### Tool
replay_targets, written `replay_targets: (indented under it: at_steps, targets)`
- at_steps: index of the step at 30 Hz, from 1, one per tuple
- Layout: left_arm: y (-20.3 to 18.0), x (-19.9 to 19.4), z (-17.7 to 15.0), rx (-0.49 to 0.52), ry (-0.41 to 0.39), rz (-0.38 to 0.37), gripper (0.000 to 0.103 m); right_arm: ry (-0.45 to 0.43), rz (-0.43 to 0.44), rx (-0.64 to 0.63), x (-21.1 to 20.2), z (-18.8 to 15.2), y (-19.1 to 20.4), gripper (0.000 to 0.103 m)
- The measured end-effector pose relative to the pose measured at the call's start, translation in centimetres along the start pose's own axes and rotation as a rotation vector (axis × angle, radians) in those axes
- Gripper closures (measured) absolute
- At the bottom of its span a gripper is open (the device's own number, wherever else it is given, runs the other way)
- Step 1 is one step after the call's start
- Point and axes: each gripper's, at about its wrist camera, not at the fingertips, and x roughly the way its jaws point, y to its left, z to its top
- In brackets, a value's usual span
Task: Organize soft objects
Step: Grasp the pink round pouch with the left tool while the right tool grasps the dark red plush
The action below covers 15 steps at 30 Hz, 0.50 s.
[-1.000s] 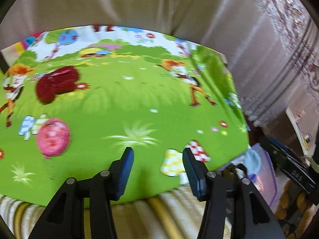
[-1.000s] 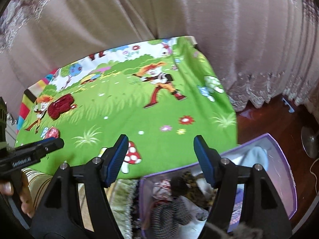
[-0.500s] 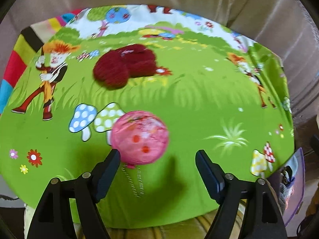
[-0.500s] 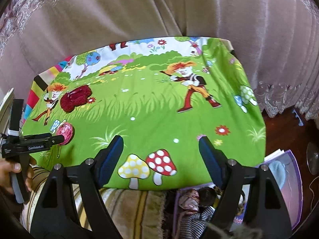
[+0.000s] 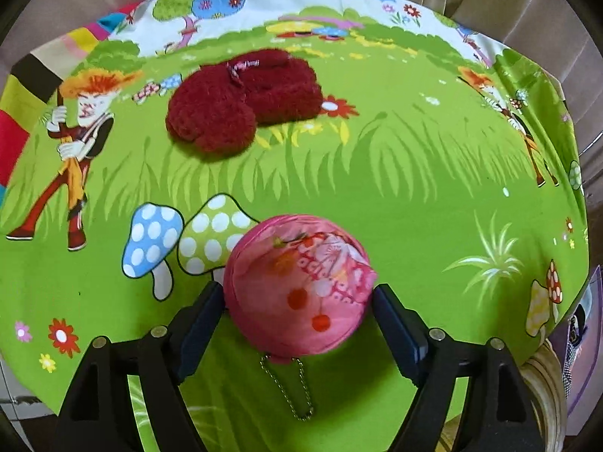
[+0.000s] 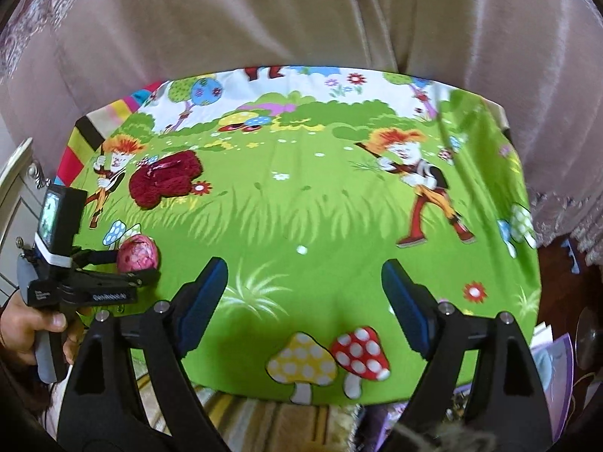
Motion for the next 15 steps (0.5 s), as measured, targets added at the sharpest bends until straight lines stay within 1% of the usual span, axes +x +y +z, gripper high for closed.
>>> replay_targets:
  at_steps: [2,4,8,11,15]
  targets:
    - [0.2,-0.1,0.1,0.001,-0.012,-0.008,0.027,0.008,0.009,-0.019,0.9,0.6,1.0,0.016]
    - [0.5,-0.2,0.3,-0.012,-0.023,-0.029,0.028,0.018,0.021,-0.042,1.9,1.3,2.2,0.014]
    - [1.4,-0.6,0.3,-0.051,-0.042,-0.077,0.029,0.027,0.053,-0.081,3.6,2.4,4.3,0.014]
    - [3.1,-1.5,0.2,-0.115,-0.08,-0.085,0.029,0.028,0.078,-0.117,5.1,3.6,6.4,0.013]
    - [6.3,-3.1,-0.2,-0.23,-0.149,-0.062,0.029,0.022,0.11,-0.184,7.0,5.2,9.6,0.012]
